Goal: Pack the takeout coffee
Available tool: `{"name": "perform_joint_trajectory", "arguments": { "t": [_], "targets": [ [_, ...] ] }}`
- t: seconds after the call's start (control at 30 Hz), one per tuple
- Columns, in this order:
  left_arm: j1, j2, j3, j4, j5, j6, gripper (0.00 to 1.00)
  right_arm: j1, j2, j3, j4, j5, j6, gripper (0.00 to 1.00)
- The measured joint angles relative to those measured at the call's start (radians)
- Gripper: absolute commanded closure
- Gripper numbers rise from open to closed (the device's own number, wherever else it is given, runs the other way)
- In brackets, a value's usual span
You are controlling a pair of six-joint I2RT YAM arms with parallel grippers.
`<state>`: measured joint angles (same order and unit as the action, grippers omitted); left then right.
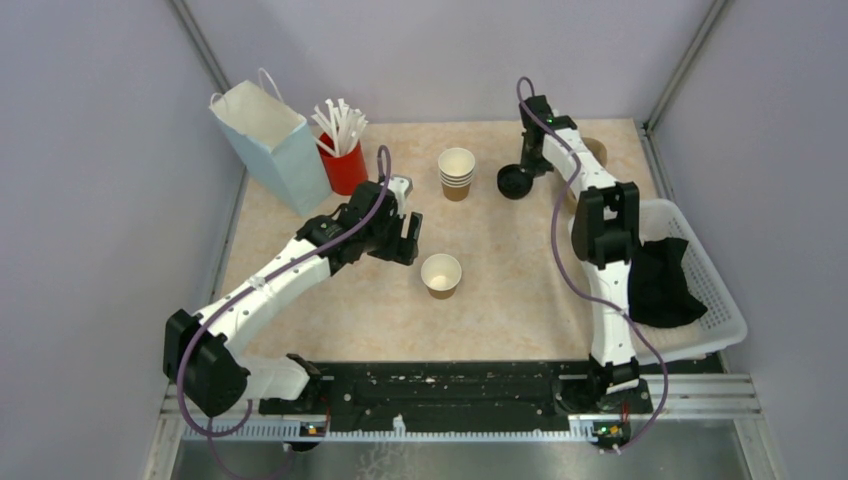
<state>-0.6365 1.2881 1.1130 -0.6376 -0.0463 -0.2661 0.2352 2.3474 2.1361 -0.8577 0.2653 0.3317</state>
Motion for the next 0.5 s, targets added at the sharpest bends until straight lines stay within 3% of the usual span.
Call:
{"name": "perform_joint_trajectory", "arguments": {
  "t": [0.5],
  "targets": [
    [0.001, 0.000, 0.000, 0.000, 0.000, 0.003, 0.16, 0.033, 0.016, 0.077, -0.088, 0.087, -0.045, 1.00]
  ]
}}
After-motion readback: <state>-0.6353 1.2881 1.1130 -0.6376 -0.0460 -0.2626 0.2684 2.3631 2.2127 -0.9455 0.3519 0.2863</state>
